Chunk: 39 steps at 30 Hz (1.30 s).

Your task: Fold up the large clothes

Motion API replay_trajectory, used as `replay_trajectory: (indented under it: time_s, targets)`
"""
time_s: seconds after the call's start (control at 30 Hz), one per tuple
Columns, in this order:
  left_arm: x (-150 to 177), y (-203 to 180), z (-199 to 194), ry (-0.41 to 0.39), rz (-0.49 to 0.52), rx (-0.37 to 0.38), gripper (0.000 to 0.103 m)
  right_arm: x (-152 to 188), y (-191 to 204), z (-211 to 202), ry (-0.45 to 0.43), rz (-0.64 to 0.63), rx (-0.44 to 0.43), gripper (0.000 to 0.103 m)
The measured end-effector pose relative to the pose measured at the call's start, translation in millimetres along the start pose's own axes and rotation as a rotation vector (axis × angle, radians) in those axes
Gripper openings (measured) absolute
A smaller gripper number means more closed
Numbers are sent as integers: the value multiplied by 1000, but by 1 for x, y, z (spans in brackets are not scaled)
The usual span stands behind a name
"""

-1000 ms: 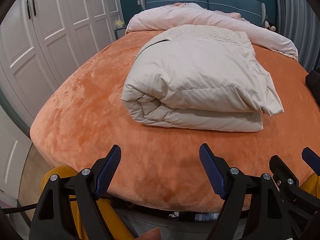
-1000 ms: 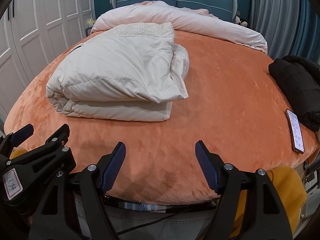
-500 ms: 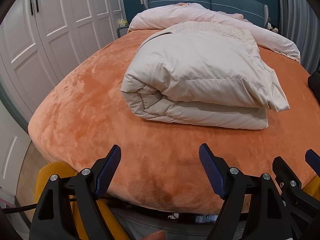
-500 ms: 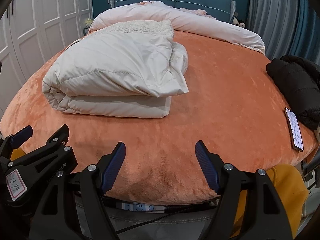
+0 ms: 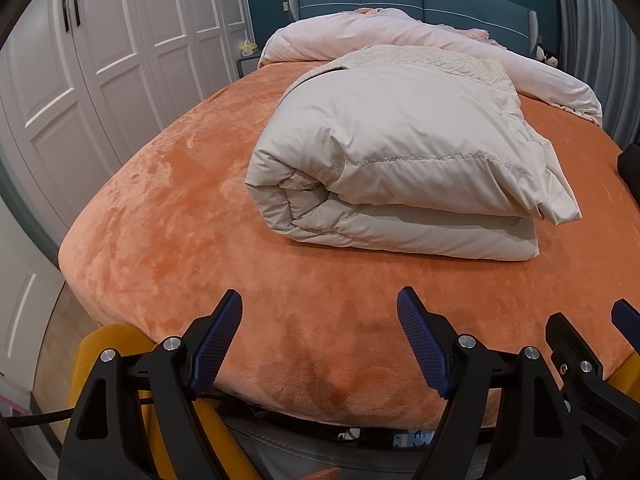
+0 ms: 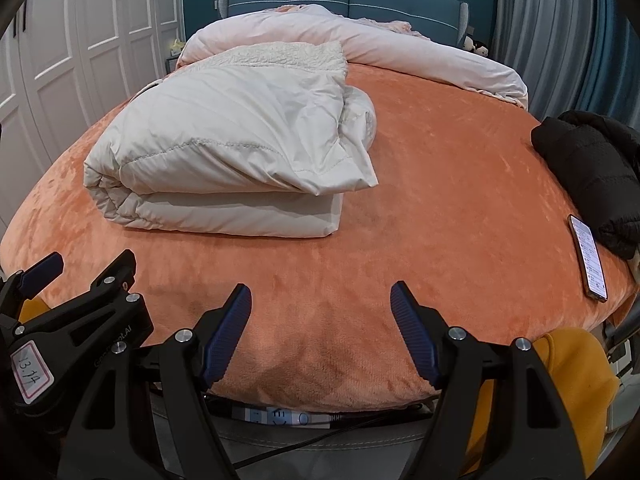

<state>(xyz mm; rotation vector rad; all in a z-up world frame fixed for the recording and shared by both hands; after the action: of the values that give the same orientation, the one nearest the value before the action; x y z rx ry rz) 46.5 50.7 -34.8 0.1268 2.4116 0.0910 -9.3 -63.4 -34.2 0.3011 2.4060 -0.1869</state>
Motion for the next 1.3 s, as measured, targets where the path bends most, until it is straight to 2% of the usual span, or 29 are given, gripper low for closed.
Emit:
replay_trajectory:
  time_s: [1.3]
  targets:
    - [-2,3,1,2,8,-11,72,3,13,0,1,18,11,70]
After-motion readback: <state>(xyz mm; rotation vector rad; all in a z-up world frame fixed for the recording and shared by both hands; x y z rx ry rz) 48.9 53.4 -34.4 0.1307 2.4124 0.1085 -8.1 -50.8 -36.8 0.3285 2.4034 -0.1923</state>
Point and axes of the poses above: each gripper's, at about its wrist camera, not at the fingertips, and z roughly the way its jaws point, y to its left, x to its underside, the point moved 4 cm from there along z, roughly the way its jaws point, and after that the axes turned 1 degree about y, right-handed, at the moved point
